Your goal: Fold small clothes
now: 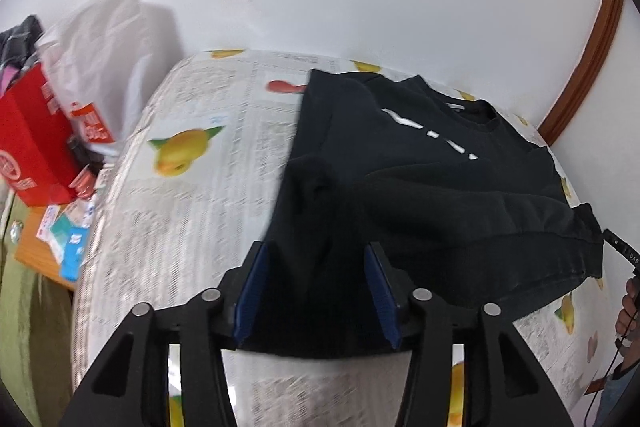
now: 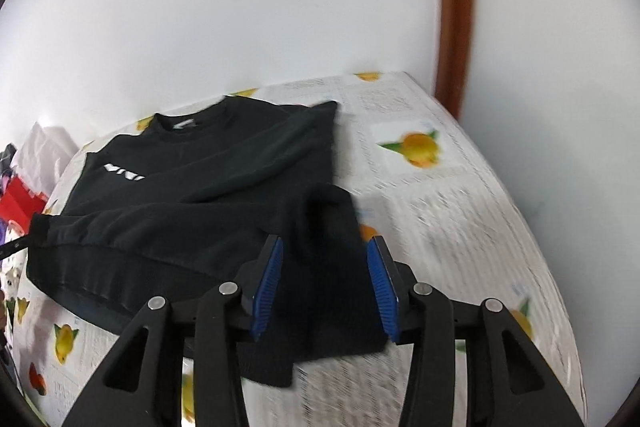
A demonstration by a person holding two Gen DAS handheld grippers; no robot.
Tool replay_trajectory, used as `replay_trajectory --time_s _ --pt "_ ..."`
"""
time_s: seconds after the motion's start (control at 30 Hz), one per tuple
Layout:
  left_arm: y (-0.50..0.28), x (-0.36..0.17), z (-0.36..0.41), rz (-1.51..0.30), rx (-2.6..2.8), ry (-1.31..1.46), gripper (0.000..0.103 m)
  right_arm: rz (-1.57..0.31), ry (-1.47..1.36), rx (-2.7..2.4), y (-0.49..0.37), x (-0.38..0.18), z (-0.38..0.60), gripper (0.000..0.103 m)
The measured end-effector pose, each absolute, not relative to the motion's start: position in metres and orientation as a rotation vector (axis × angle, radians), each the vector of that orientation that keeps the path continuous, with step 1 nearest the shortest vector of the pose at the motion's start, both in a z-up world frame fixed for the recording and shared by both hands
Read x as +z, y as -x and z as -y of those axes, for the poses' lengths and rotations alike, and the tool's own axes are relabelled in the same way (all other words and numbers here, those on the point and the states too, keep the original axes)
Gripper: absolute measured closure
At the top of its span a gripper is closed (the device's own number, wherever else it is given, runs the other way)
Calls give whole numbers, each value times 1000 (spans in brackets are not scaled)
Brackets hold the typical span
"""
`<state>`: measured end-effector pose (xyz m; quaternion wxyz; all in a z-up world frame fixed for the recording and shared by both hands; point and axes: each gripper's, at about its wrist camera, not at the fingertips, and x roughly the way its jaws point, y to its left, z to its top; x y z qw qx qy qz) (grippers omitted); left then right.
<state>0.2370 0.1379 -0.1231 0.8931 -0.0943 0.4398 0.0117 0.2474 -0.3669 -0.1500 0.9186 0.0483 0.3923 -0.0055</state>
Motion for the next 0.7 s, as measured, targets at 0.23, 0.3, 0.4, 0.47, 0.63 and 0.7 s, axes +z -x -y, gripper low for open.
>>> replay_trajectory --time_s 0.23,0.3,0.4,0.47,0.63,0.7 --pt "-219 -155 -171 -970 33 281 53 -877 -177 -60 -235 -184 404 59" --pt "-221 -161 -173 -980 11 304 53 -877 -208 -41 -235 -189 407 59" --pt "-228 -169 -169 -995 -27 330 53 -869 -251 -12 -239 -191 406 59" --pt "-232 -172 -163 -997 -14 313 53 -877 -260 -7 -244 -194 404 60" --pt "-227 -170 -153 -986 -21 290 85 -891 -190 -15 -250 -200 388 91" --pt "-220 -167 -148 -975 -18 264 88 -890 -139 -28 -246 -199 381 95"
